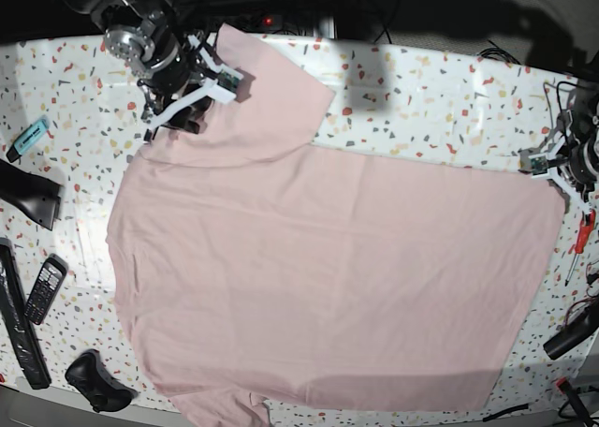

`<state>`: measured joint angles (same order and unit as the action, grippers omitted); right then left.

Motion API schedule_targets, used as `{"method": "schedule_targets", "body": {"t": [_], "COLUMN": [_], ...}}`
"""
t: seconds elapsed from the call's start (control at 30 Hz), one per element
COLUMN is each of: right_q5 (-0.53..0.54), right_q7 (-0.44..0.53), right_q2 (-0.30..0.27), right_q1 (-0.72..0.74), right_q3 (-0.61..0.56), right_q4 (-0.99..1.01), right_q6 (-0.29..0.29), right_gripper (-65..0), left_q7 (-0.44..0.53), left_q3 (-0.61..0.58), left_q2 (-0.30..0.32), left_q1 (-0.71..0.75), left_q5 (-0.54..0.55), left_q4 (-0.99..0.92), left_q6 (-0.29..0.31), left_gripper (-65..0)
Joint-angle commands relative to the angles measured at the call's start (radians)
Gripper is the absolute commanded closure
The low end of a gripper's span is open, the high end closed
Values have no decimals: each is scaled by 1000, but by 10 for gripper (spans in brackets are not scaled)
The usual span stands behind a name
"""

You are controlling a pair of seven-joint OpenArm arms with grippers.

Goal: Fold the T-shirt properly
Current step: 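Grasp the pink shirt shoulder edge with the right gripper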

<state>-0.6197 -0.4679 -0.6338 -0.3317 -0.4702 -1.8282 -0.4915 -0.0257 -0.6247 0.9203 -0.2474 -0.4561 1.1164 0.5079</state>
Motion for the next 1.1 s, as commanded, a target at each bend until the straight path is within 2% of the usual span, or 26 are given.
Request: {"method": "schedule_targets", "body": {"t": [0.0,0.07,0.17,0.23,0.3,0.33,0.5,0.57,0.63,0.7,0.8,0.93,1.07], "right_q5": [24,53,78,77,77,77,74,81,110,150,156,159,214], "right_q7": [-10,-32,-37,-38,-39,-38,-38,-41,-94,-115,-103,-79,-78], "right_q2": [-9,-9,-9,-9,-9,-9,-27,-43,-47,-47,-48,-48,-48], "right_q1": [19,48,76,84,89,88,86,84,69,41,-16,-111,-191], "right_q3": [2,2,2,2,4,5,5,5,21,51,101,175,229], "right_q4": [4,27,59,66,66,66,43,8,-23,-44,-69,-114,-171], "right_q6": [-7,-8,-43,-59,-58,-58,-47,-21,9,14,14,44,43], "right_gripper": [-259,-241,-205,-130,-21,0,0,0,0,0,0,0,0], "left_q7": [-13,-12,-13,-12,-12,-12,-53,-75,-101,-125,-135,-146,-146], "left_q3": [7,7,7,7,7,7,8,9,9,9,9,9,9], "left_q2": [25,25,25,25,25,25,26,30,39,51,75,108,156], "left_q1": [-16,-16,-16,-16,-16,-16,-16,-16,-16,-15,-15,-10,25], "left_q5": [-6,-6,-6,-6,-3,6,156,204,259,309,373,426,431], "left_q4": [5,5,5,5,5,5,5,6,6,6,6,7,56], "left_q6": [-3,-2,-3,-2,-3,-3,-2,-2,-2,1,48,66,66], "left_gripper": [0,0,0,0,0,0,0,0,0,0,0,0,0]}}
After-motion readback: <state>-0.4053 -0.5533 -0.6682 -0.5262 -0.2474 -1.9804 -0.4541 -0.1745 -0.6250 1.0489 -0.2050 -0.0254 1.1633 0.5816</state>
